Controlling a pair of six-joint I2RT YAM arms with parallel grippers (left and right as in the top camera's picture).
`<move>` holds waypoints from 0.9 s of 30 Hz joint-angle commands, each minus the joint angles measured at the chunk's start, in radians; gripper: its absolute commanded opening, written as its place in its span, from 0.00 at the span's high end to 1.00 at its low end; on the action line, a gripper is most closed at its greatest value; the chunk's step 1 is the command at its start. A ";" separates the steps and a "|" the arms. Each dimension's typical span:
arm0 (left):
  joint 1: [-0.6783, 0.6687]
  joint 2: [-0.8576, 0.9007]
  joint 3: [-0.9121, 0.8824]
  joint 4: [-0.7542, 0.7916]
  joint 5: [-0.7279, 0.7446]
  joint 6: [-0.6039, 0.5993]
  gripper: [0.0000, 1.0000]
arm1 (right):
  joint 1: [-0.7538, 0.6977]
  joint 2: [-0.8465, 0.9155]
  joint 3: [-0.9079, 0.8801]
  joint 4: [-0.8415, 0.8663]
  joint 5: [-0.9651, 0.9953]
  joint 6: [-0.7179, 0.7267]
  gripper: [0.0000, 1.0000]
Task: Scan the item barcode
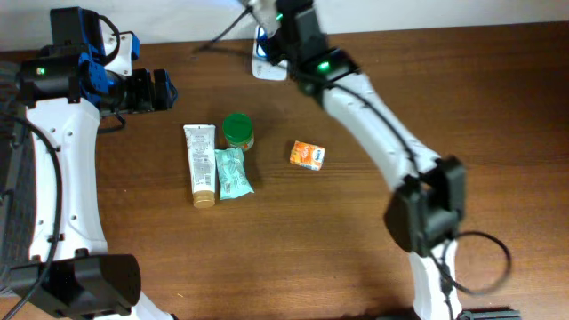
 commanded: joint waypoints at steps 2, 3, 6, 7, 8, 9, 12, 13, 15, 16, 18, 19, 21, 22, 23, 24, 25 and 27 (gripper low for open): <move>0.005 -0.004 0.015 0.001 0.000 0.012 0.01 | -0.112 -0.192 0.014 -0.215 -0.223 0.291 0.96; 0.005 -0.004 0.015 0.001 0.000 0.012 0.01 | -0.133 -0.215 0.014 -0.267 -0.254 0.305 0.96; 0.005 -0.004 0.015 0.001 0.000 0.012 0.01 | -0.248 -0.291 0.013 -0.492 -0.402 0.364 0.96; 0.005 -0.004 0.015 0.001 0.000 0.012 0.01 | -0.284 -0.295 0.013 -0.539 -0.458 0.380 0.96; 0.005 -0.004 0.015 0.001 0.000 0.012 0.01 | -0.343 -0.295 0.013 -0.612 -0.527 0.380 0.96; 0.005 -0.004 0.015 0.001 0.000 0.012 0.01 | -0.391 -0.290 0.012 -0.677 -0.566 0.379 0.96; 0.005 -0.004 0.015 0.001 0.000 0.012 0.01 | -0.546 -0.275 -0.013 -0.859 -0.586 0.333 0.96; 0.005 -0.004 0.015 0.001 0.000 0.012 0.01 | -0.597 -0.271 -0.031 -0.898 -0.586 0.304 0.96; 0.005 -0.004 0.015 0.001 0.000 0.012 0.01 | -0.709 -0.266 -0.099 -0.933 -0.581 0.264 0.96; 0.005 -0.004 0.015 0.001 0.000 0.012 0.01 | -0.740 -0.263 -0.126 -0.932 -0.581 0.264 0.96; 0.005 -0.004 0.015 0.001 0.000 0.012 0.01 | -0.813 -0.254 -0.206 -0.908 -0.582 0.265 0.96; 0.005 -0.004 0.015 0.001 0.000 0.012 0.01 | -0.850 -0.250 -0.271 -0.871 -0.586 0.265 0.96; 0.005 -0.004 0.015 0.001 0.000 0.012 0.01 | -0.891 -0.244 -0.371 -0.805 -0.595 0.278 0.96; 0.005 -0.004 0.015 0.001 0.000 0.012 0.01 | -0.908 -0.242 -0.422 -0.769 -0.597 0.281 0.96; 0.005 -0.004 0.015 0.001 0.000 0.012 0.01 | -0.926 -0.242 -0.486 -0.710 -0.596 0.294 0.96; 0.005 -0.004 0.015 0.001 0.000 0.012 0.01 | -0.937 -0.242 -0.529 -0.661 -0.597 0.308 0.96; 0.005 -0.004 0.015 0.001 0.000 0.012 0.01 | -0.949 -0.242 -0.582 -0.595 -0.593 0.328 0.96; 0.005 -0.004 0.015 0.001 0.000 0.012 0.01 | -0.965 -0.242 -0.659 -0.490 -0.593 0.366 0.96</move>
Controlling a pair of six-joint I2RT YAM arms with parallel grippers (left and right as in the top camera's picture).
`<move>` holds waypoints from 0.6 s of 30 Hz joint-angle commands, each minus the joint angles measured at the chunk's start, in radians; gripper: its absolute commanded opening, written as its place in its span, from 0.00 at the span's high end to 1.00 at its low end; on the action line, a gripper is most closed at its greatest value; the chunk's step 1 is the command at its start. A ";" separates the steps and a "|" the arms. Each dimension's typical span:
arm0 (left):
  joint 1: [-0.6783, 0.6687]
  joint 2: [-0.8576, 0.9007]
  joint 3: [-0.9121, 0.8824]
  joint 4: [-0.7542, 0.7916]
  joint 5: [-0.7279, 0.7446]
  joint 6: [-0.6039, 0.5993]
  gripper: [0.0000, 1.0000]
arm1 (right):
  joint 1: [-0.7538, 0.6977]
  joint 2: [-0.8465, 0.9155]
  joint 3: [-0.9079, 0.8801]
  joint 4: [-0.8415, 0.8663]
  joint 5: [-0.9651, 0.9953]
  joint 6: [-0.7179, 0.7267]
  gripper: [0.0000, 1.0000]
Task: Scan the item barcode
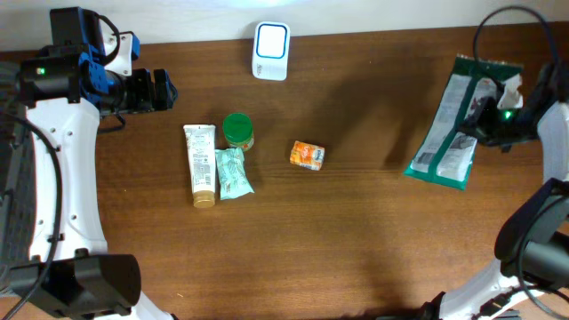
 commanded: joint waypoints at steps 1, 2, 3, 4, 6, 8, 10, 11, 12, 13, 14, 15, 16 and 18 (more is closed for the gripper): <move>0.005 -0.004 0.015 0.002 0.000 0.012 0.01 | -0.026 -0.001 -0.115 0.127 -0.016 0.071 0.96; 0.005 -0.004 0.015 0.002 0.000 0.012 0.01 | -0.032 -0.001 -0.151 0.174 -0.013 0.077 0.96; 0.005 -0.004 0.015 0.002 0.000 0.012 0.01 | -0.034 -0.001 -0.167 0.192 -0.009 0.076 0.96; 0.005 -0.004 0.015 0.002 0.000 0.012 0.01 | -0.034 -0.001 -0.177 0.195 0.001 0.076 0.88; 0.005 -0.004 0.015 0.002 0.000 0.012 0.01 | -0.034 -0.001 -0.177 0.182 0.020 0.075 0.60; 0.005 -0.004 0.015 0.002 0.000 0.012 0.01 | -0.034 -0.001 -0.154 0.135 0.017 0.043 0.51; 0.005 -0.004 0.015 0.002 0.000 0.012 0.01 | -0.032 -0.002 -0.083 0.025 0.009 -0.012 0.50; 0.005 -0.004 0.015 0.002 0.000 0.012 0.01 | -0.031 -0.002 -0.043 -0.026 0.010 -0.026 0.49; 0.005 -0.004 0.015 0.002 0.000 0.012 0.01 | -0.026 -0.002 0.002 -0.079 0.011 -0.051 0.47; 0.005 -0.004 0.015 0.002 0.000 0.012 0.01 | -0.019 -0.002 0.050 -0.130 0.017 -0.073 0.45; 0.005 -0.004 0.015 0.002 0.000 0.012 0.01 | -0.008 -0.002 0.096 -0.178 0.023 -0.089 0.44; 0.005 -0.004 0.015 0.002 0.000 0.012 0.01 | 0.011 -0.002 0.156 -0.238 0.022 -0.115 0.44; 0.005 -0.004 0.015 0.002 0.000 0.012 0.01 | 0.035 -0.002 0.204 -0.280 0.022 -0.142 0.43; 0.005 -0.004 0.016 0.002 0.000 0.012 0.01 | 0.099 -0.002 0.270 -0.328 0.030 -0.181 0.42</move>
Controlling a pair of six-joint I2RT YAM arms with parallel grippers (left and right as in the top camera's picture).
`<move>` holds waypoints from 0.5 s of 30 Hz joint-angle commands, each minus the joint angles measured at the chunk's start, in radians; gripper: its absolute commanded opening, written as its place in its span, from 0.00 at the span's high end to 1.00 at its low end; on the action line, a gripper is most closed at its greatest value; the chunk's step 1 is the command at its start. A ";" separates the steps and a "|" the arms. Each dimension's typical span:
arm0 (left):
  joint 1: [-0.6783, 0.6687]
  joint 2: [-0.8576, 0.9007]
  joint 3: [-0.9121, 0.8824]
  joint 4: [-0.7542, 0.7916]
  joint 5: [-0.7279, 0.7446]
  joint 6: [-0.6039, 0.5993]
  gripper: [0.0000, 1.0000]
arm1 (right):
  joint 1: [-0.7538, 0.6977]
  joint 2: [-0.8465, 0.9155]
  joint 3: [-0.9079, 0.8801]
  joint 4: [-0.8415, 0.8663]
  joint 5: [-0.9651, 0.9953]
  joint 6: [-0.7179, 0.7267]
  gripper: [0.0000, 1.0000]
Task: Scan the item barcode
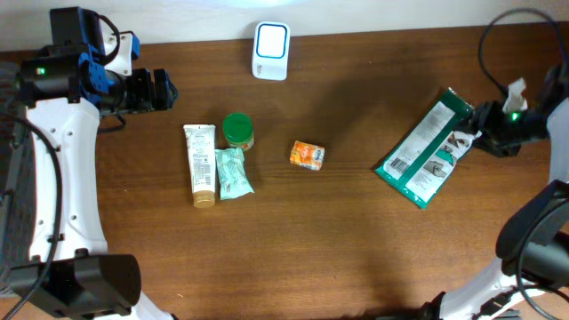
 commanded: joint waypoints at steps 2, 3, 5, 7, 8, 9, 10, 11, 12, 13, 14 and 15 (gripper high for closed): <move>0.005 -0.004 0.015 0.002 0.000 0.012 0.01 | 0.178 -0.010 0.118 -0.034 0.028 -0.137 0.42; 0.005 -0.004 0.015 0.002 0.000 0.012 0.01 | 0.227 -0.010 0.118 -0.020 0.033 -0.163 0.42; 0.005 -0.004 0.015 0.002 0.000 0.012 0.01 | 0.339 -0.007 0.112 0.009 0.053 -0.246 0.42; 0.005 -0.004 0.015 0.002 0.000 0.012 0.01 | 0.462 0.001 0.110 0.055 0.159 -0.251 0.42; 0.005 -0.004 0.015 0.002 0.000 0.012 0.01 | 0.505 0.005 0.110 0.071 0.192 -0.251 0.41; 0.005 -0.004 0.015 0.002 0.000 0.012 0.01 | 0.543 0.012 0.110 0.085 0.213 -0.251 0.41; 0.005 -0.004 0.015 0.002 0.000 0.012 0.01 | 0.570 0.019 0.110 0.097 0.225 -0.251 0.41; 0.005 -0.004 0.015 0.002 0.000 0.012 0.01 | 0.596 0.024 0.110 0.105 0.236 -0.251 0.41; 0.005 -0.004 0.015 0.002 0.000 0.012 0.01 | 0.632 0.039 0.109 0.122 0.238 -0.257 0.41; 0.005 -0.004 0.015 0.002 0.000 0.012 0.01 | 0.655 0.054 0.109 0.130 0.238 -0.269 0.41; 0.005 -0.004 0.015 0.002 0.000 0.012 0.01 | 0.674 0.070 0.109 0.137 0.237 -0.270 0.41; 0.005 -0.004 0.015 0.002 0.000 0.012 0.01 | 0.689 0.089 0.109 0.142 0.231 -0.270 0.41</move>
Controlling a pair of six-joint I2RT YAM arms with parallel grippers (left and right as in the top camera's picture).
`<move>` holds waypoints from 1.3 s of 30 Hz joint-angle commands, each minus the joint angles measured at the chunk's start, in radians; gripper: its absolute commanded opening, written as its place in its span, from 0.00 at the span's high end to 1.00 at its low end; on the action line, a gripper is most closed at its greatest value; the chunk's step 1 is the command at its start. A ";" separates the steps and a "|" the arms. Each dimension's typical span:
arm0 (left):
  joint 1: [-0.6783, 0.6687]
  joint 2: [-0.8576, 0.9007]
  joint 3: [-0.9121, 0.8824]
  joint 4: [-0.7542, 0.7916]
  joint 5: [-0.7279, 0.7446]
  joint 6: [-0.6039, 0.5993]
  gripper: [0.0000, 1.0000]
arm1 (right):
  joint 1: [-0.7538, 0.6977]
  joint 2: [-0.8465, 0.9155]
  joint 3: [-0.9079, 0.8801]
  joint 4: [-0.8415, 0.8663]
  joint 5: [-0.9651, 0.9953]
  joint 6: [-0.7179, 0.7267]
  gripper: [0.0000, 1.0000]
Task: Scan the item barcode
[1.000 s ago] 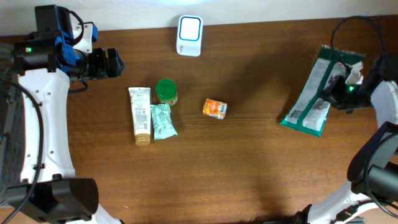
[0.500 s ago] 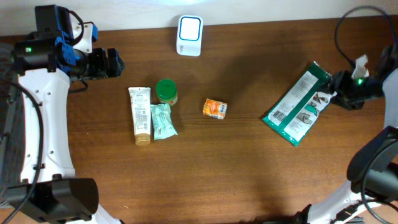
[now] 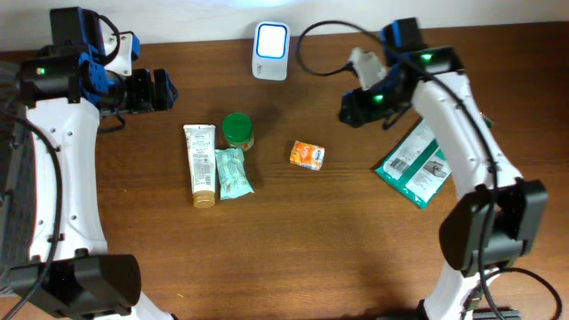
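The white scanner with a blue face (image 3: 271,51) stands at the back middle of the table. A green flat package (image 3: 416,167) lies on the table at the right, label and barcode side up, partly under the right arm. My right gripper (image 3: 348,110) hangs left of the package and apart from it, between scanner and package, with nothing seen in it. Its jaws are too dark to read. My left gripper (image 3: 165,90) hovers at the far left, pointing right, holding nothing visible.
A white tube (image 3: 201,164), a green-lidded jar (image 3: 237,130) and a teal pouch (image 3: 233,172) lie together left of centre. A small orange box (image 3: 307,156) sits mid-table. The table's back edge runs behind the scanner.
The right gripper held the green package at the right edge. Now the package lies flat on the table and the gripper is to its left, free of it. The left arm is unchanged.
First the right arm reached over the scanner at the back, the package unseen. Then it was at the far right holding the green package upright-lengthwise, then lower and turned diagonal. Now the package rests on the table, released.
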 commanded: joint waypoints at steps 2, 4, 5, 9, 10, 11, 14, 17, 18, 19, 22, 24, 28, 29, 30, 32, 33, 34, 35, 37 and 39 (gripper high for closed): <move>0.005 -0.004 0.015 0.002 0.000 0.012 0.01 | 0.066 0.102 0.004 0.013 0.032 -0.025 0.44; 0.005 -0.004 0.015 0.002 0.000 0.012 0.01 | 0.085 0.144 0.004 0.013 0.032 -0.025 0.44; 0.005 -0.004 0.015 0.002 0.000 0.012 0.01 | 0.091 0.160 0.004 0.014 0.031 -0.025 0.44; 0.005 -0.004 0.015 0.002 0.000 0.012 0.01 | 0.106 0.222 0.004 0.017 0.024 -0.045 0.46; 0.005 -0.004 0.015 0.002 0.000 0.012 0.01 | 0.108 0.234 0.004 0.017 0.007 -0.073 0.48; 0.005 -0.004 0.015 0.002 0.000 0.012 0.01 | 0.111 0.242 0.004 0.018 -0.011 -0.099 0.48; 0.005 -0.004 0.015 0.002 0.000 0.012 0.01 | 0.123 0.269 0.003 0.017 -0.024 -0.154 0.49; 0.005 -0.004 0.015 0.002 0.000 0.012 0.01 | 0.124 0.293 0.002 0.018 -0.024 -0.168 0.50; 0.005 -0.004 0.015 0.002 0.000 0.012 0.01 | 0.124 0.301 0.001 0.018 -0.033 -0.182 0.50; 0.005 -0.004 0.015 0.002 0.000 0.012 0.01 | 0.124 0.309 -0.003 0.026 -0.036 -0.182 0.50; 0.005 -0.004 0.015 0.002 0.000 0.012 0.01 | 0.124 0.334 -0.005 0.033 -0.074 -0.192 0.50; 0.005 -0.004 0.015 0.002 0.000 0.012 0.01 | 0.124 0.345 -0.018 0.045 -0.116 -0.227 0.50; 0.005 -0.004 0.015 0.002 0.000 0.012 0.01 | 0.123 0.350 -0.028 0.051 -0.122 -0.226 0.60; 0.005 -0.004 0.015 0.002 0.000 0.012 0.01 | 0.123 0.350 -0.028 0.043 -0.123 -0.220 0.70; 0.005 -0.004 0.015 0.002 0.000 0.012 0.01 | 0.123 0.350 -0.028 0.040 -0.122 -0.201 0.73; 0.005 -0.004 0.015 0.002 0.000 0.012 0.01 | 0.123 0.350 -0.028 0.039 -0.123 -0.126 0.82; 0.005 -0.004 0.015 0.002 0.000 0.012 0.01 | 0.123 0.350 -0.028 0.040 -0.123 -0.076 0.88; 0.005 -0.004 0.015 0.002 0.000 0.012 0.01 | 0.123 0.350 -0.028 0.039 -0.126 0.008 0.93; 0.005 -0.004 0.015 0.002 0.000 0.012 0.01 | 0.124 0.350 -0.028 0.039 -0.126 0.095 0.95; 0.005 -0.004 0.015 0.002 0.000 0.012 0.01 | 0.125 0.350 -0.028 0.035 -0.126 0.282 0.96; 0.005 -0.004 0.015 0.002 0.000 0.012 0.01 | 0.131 0.350 -0.028 0.028 -0.125 0.480 0.95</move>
